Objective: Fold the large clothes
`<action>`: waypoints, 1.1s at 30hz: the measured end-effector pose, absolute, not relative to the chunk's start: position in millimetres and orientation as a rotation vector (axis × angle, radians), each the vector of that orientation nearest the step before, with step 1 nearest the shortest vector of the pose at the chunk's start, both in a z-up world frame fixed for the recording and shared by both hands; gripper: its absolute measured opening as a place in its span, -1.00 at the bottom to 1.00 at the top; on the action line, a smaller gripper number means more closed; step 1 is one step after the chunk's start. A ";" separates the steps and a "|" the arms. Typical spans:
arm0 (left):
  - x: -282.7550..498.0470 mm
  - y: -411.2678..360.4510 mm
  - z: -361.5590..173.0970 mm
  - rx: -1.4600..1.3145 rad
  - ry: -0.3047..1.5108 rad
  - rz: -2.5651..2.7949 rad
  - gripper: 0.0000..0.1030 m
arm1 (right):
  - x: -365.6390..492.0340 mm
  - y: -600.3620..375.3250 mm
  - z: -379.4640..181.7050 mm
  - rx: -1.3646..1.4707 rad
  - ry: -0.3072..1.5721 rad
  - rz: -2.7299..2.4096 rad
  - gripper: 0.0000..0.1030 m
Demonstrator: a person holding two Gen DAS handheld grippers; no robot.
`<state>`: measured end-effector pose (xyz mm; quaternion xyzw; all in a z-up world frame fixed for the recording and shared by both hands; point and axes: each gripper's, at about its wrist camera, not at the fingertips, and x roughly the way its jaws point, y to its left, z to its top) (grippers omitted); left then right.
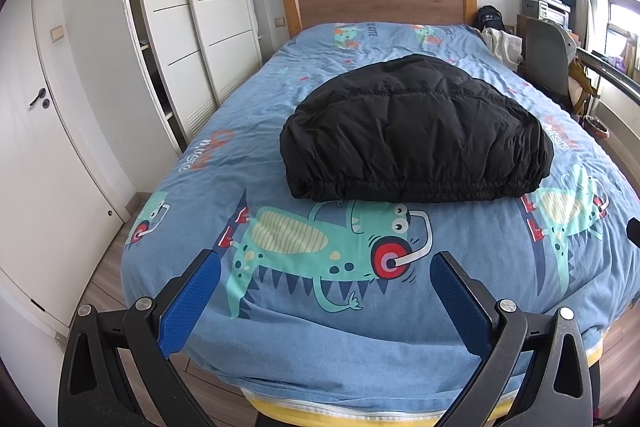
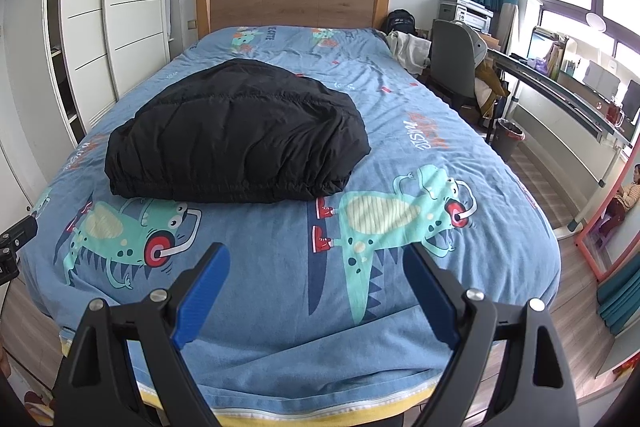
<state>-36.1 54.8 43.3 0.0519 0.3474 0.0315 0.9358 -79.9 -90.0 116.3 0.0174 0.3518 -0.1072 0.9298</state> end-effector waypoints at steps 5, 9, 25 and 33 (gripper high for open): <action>-34.5 59.6 42.8 0.098 0.714 0.067 0.99 | -79.2 -89.1 113.2 0.026 0.726 -0.212 0.71; -34.7 60.0 41.7 0.099 0.718 0.065 0.99 | -78.9 -88.0 110.9 0.019 0.732 -0.208 0.71; -33.7 61.8 39.9 0.100 0.723 0.060 0.99 | -77.3 -84.7 111.7 0.018 0.736 -0.207 0.71; -32.6 63.0 37.6 0.083 0.747 0.054 0.99 | -77.7 -86.0 109.0 0.022 0.736 -0.211 0.71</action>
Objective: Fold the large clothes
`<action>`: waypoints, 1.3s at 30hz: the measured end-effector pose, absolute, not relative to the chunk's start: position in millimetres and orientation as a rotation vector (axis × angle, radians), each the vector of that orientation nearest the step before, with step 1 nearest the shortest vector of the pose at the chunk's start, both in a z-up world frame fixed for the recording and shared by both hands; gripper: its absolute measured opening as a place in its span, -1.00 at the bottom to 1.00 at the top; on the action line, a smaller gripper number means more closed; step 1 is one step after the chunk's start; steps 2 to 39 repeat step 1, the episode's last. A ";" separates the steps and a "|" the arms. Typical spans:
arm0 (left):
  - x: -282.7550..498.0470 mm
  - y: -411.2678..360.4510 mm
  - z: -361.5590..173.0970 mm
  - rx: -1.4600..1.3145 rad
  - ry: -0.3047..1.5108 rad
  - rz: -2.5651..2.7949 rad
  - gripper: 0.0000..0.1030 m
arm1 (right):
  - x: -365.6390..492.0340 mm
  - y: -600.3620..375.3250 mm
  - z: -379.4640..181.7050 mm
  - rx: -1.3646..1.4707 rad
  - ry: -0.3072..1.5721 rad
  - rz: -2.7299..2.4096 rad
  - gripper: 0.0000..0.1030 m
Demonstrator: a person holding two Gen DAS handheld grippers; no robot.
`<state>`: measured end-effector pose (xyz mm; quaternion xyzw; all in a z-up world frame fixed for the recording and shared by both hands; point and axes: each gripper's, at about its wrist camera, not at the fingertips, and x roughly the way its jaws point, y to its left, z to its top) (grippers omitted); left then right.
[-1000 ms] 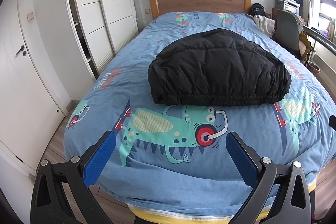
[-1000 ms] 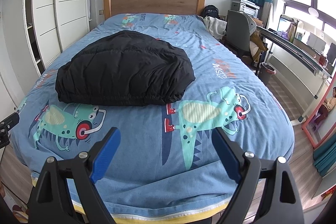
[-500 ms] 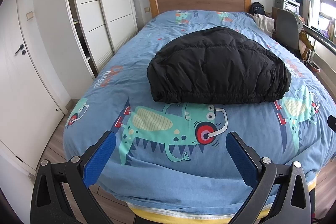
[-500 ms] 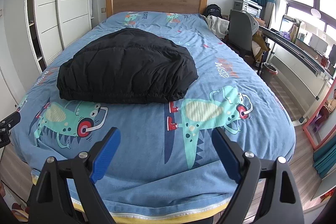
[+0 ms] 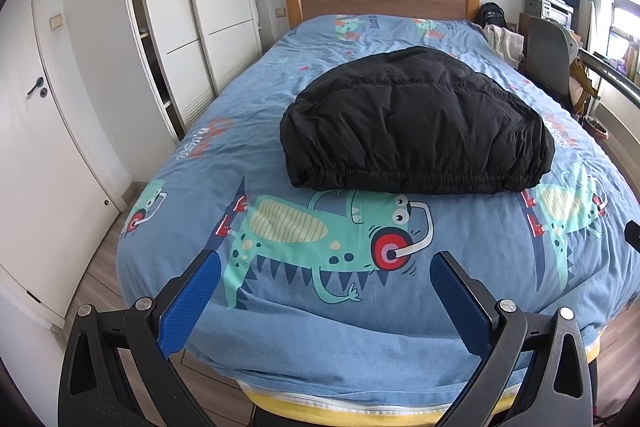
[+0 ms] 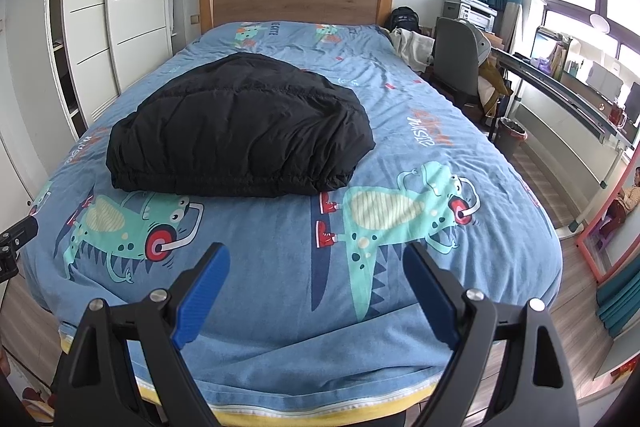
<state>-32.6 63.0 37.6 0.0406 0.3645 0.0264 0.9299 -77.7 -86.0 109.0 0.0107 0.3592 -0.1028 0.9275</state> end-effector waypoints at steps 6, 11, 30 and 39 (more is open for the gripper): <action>-32.7 63.7 37.5 0.082 0.747 0.053 0.99 | -78.1 -86.0 108.3 0.023 0.737 -0.211 0.71; -32.7 63.7 37.5 0.082 0.747 0.053 0.99 | -78.1 -86.0 108.3 0.023 0.737 -0.211 0.71; -32.7 63.7 37.5 0.082 0.747 0.053 0.99 | -78.1 -86.0 108.3 0.023 0.737 -0.211 0.71; -32.7 63.7 37.5 0.082 0.747 0.053 0.99 | -78.1 -86.0 108.3 0.023 0.737 -0.211 0.71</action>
